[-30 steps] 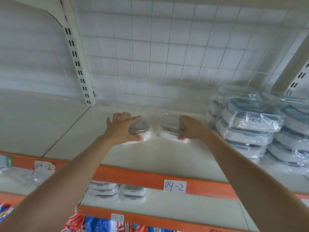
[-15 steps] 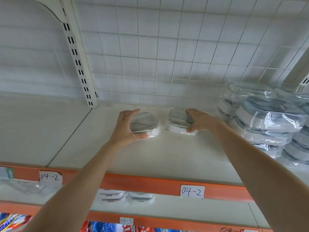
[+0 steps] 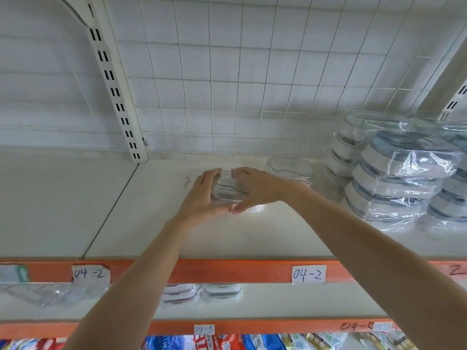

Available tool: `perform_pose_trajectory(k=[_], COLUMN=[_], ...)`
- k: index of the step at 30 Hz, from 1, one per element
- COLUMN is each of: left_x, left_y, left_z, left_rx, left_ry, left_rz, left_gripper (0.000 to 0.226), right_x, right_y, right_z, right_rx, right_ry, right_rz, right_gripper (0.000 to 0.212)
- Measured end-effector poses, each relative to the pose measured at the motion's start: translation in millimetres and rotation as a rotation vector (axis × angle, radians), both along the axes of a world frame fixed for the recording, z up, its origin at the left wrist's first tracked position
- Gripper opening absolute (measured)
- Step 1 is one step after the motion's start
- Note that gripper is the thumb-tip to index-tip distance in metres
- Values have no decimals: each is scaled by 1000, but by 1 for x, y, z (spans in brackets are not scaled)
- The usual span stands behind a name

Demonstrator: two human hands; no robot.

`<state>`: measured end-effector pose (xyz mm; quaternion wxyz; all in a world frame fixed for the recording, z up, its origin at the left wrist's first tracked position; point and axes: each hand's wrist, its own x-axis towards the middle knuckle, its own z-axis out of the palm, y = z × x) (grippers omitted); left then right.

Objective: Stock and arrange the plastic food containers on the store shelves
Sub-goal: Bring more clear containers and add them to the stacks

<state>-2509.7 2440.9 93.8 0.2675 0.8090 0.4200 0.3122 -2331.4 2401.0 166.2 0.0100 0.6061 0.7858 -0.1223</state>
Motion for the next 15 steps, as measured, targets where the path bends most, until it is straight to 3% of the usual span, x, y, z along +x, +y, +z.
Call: perform_pose_trajectory(k=[4, 10, 15], left_x=[1, 11, 43], left_y=[-3, -2, 13], left_z=[2, 43, 48], left_rx=[2, 124, -60], left_ry=[-21, -137, -12], left_rz=[-35, -20, -55], left_gripper=[106, 119, 107], right_x=[-8, 14, 75], right_y=[-1, 4, 10], right_z=[1, 50, 75], right_rx=[122, 325, 204], right_ry=[-147, -53, -111], right_rz=[13, 56, -189], right_gripper=[102, 103, 104])
